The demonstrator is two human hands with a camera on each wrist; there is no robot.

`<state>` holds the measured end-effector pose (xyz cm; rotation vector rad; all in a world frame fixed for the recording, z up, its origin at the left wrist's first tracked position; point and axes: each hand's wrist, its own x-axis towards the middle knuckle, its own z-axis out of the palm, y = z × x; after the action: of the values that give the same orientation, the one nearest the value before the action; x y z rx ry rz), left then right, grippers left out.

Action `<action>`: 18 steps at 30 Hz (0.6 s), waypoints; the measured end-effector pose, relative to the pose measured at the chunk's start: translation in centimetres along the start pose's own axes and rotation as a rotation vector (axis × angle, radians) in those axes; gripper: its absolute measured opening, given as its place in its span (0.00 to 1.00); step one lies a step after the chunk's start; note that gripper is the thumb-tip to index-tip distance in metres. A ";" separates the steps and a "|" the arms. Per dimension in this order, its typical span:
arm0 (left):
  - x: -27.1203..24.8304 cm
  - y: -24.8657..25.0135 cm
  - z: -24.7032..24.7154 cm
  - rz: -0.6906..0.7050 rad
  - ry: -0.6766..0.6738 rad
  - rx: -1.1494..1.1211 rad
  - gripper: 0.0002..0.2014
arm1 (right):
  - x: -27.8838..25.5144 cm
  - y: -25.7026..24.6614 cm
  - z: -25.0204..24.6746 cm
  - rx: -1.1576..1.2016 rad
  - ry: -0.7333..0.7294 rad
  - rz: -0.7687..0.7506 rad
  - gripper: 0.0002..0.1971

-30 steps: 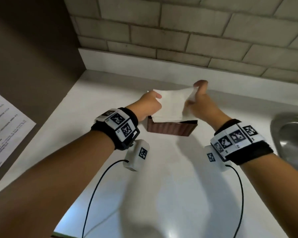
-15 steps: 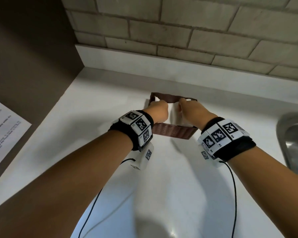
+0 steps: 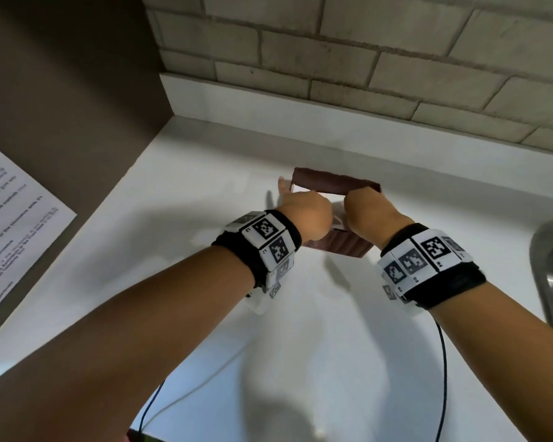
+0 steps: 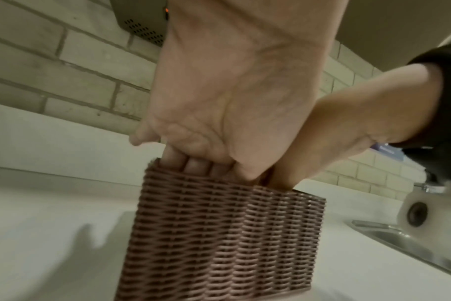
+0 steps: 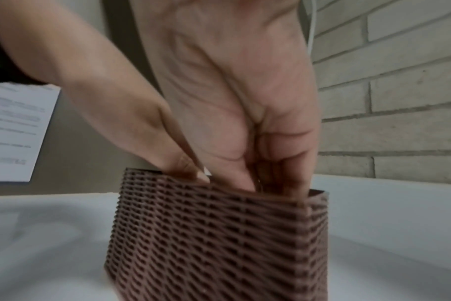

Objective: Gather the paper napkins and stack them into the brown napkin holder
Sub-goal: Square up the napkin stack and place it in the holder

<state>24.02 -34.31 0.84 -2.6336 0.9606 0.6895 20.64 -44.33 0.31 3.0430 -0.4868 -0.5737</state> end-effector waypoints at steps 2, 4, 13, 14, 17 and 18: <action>-0.2 -0.3 0.1 0.011 0.000 -0.018 0.21 | -0.2 -0.1 0.0 0.009 -0.037 -0.019 0.14; -0.9 -0.7 0.3 0.038 0.095 -0.076 0.19 | -0.3 0.0 -0.2 0.052 -0.029 -0.011 0.15; -13.0 -3.0 6.4 0.043 0.418 -0.608 0.19 | -7.0 -0.9 -0.3 0.418 0.264 -0.164 0.19; -14.7 -3.4 8.0 0.006 0.403 -0.647 0.20 | -8.0 -1.4 0.1 0.445 0.250 -0.207 0.18; -19.9 -4.5 13.4 -0.106 0.351 -0.777 0.20 | -10.9 -3.2 1.5 0.411 0.211 -0.328 0.18; -21.5 -4.7 15.3 -0.141 0.338 -0.816 0.19 | -11.8 -4.0 2.0 0.421 0.194 -0.370 0.18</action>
<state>7.47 -13.30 -0.93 -3.5829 0.6316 0.7244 10.68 -36.90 2.38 3.5736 -0.0339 -0.1848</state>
